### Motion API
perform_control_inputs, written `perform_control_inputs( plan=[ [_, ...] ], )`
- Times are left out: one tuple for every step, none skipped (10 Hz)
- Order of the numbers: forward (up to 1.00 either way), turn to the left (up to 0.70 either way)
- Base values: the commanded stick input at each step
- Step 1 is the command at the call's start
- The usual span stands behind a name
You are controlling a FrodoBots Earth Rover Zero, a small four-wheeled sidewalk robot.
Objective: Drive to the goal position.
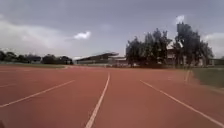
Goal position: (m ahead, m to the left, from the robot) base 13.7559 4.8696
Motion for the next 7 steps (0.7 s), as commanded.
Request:
perform_control_inputs(
  plan=[
    [0.45,0.00],
    [0.45,0.00],
    [0.45,0.00],
    [0.45,0.00],
    [0.45,0.00],
    [0.45,0.00],
    [0.45,0.00]
  ],
)
